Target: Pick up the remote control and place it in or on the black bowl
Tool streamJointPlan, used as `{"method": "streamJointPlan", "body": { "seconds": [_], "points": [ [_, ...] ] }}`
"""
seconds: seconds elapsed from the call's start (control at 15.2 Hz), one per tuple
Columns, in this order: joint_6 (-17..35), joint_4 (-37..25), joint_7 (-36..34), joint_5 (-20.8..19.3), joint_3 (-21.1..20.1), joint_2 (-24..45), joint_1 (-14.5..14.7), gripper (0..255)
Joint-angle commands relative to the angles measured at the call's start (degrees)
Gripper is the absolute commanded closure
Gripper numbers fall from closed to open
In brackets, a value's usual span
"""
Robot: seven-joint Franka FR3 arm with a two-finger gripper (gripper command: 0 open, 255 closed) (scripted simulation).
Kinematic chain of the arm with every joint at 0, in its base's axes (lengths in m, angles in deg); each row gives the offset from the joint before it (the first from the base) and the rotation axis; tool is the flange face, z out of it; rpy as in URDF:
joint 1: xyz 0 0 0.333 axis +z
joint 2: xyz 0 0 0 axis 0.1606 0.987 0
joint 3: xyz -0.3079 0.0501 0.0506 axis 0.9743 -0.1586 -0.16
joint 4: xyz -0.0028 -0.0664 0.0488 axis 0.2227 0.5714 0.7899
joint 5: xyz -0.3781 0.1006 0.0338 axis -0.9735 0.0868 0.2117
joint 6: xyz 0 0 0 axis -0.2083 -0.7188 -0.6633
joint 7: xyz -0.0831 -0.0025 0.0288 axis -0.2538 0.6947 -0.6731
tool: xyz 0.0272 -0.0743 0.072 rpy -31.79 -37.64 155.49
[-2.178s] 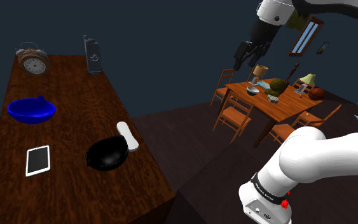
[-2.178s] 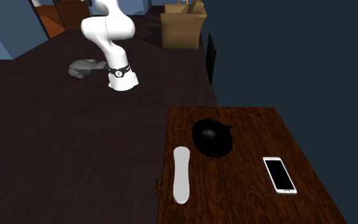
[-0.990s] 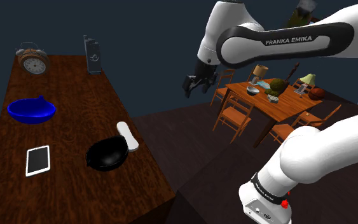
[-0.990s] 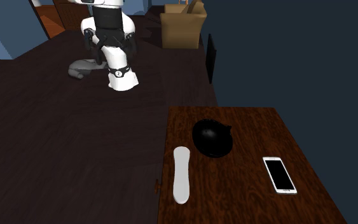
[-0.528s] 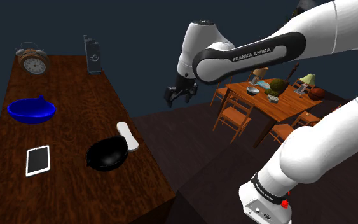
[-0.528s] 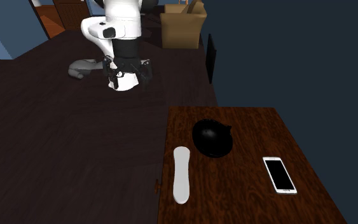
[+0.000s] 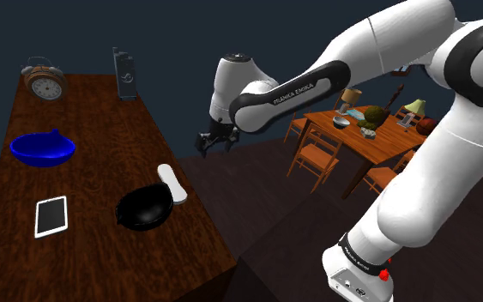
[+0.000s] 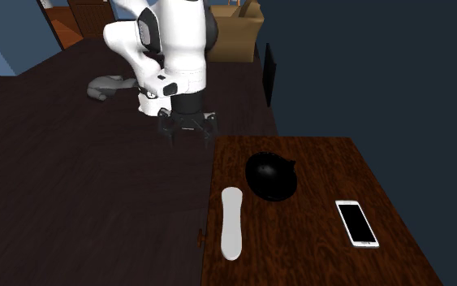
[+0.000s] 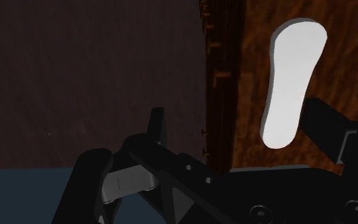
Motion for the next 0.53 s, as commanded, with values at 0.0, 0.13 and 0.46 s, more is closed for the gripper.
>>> {"method": "streamJointPlan", "body": {
  "seconds": [0.0, 0.13, 0.46],
  "points": [
    [1.71, -3.10, -2.87, -2.68, -0.14, 5.27, 0.56, 0],
    [2.87, -6.10, -5.31, -4.98, 0.17, 9.87, 1.51, 0],
    [4.60, -14.88, -10.14, -9.54, 1.83, 21.20, 4.74, 0]
  ]
}}
